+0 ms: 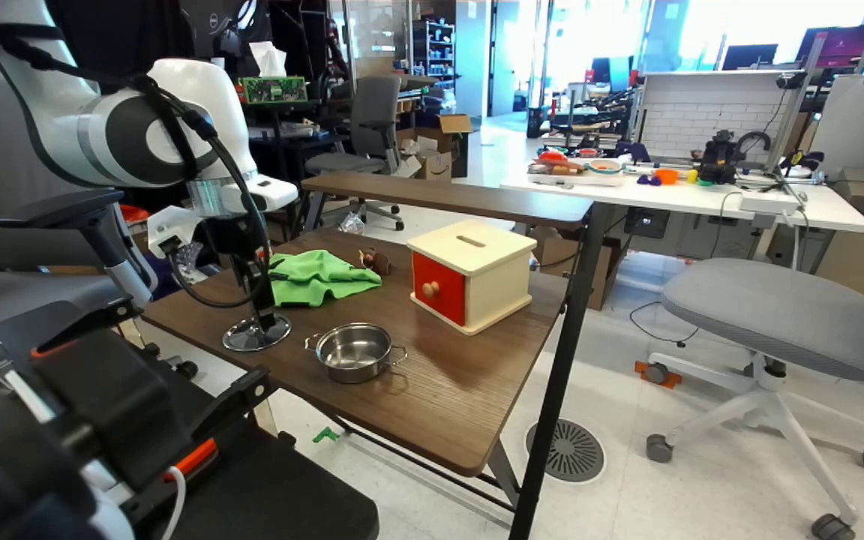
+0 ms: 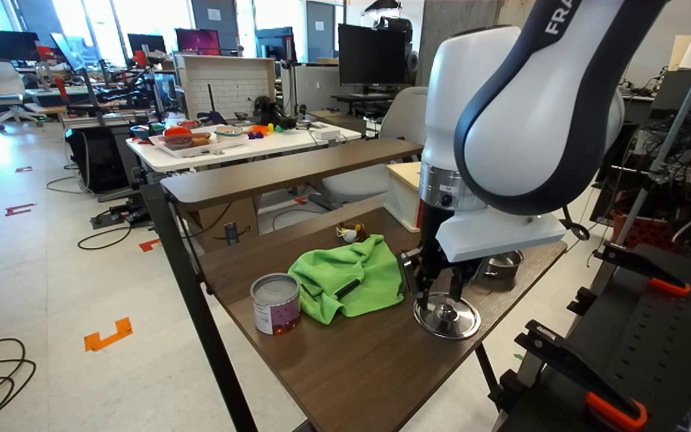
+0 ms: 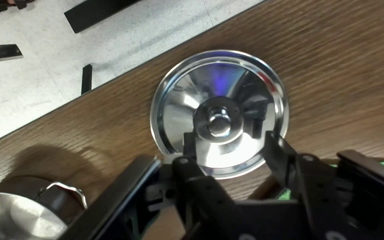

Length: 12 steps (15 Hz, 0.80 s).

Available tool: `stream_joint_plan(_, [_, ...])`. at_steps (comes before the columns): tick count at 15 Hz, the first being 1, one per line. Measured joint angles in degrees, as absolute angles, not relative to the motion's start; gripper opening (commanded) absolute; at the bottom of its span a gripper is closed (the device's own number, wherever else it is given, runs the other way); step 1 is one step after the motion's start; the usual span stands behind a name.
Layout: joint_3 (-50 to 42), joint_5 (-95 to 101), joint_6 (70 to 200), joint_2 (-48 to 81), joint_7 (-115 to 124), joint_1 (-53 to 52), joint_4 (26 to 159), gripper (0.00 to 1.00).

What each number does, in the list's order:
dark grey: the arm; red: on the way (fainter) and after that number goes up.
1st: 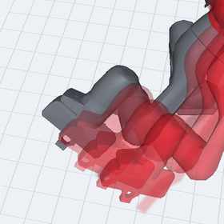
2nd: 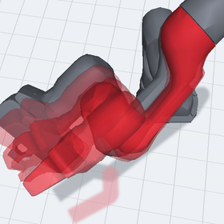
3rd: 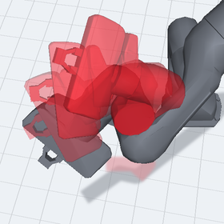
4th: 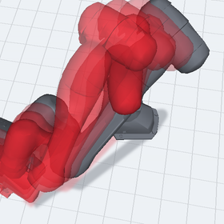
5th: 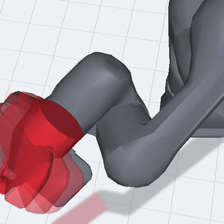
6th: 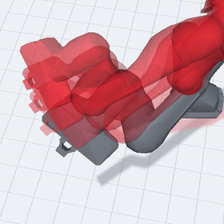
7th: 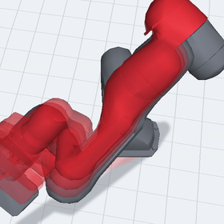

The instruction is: Close the drawer then put the pot of the lid on the table

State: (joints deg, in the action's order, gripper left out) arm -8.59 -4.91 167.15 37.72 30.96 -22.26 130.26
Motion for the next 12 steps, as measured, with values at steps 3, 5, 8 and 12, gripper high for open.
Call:
stream_joint_plan(3, [-7.47,-5.71,169.68,34.26,31.00,-22.34,133.31,1.00])
stream_joint_plan(5, [-4.37,-8.29,171.54,29.69,30.87,-20.57,137.39,0.99])
stream_joint_plan(8, [-4.15,-8.42,171.42,28.49,30.83,-20.48,138.27,1.00])
stream_joint_plan(12, [-4.32,-8.42,171.43,29.77,30.83,-20.48,137.70,1.00])
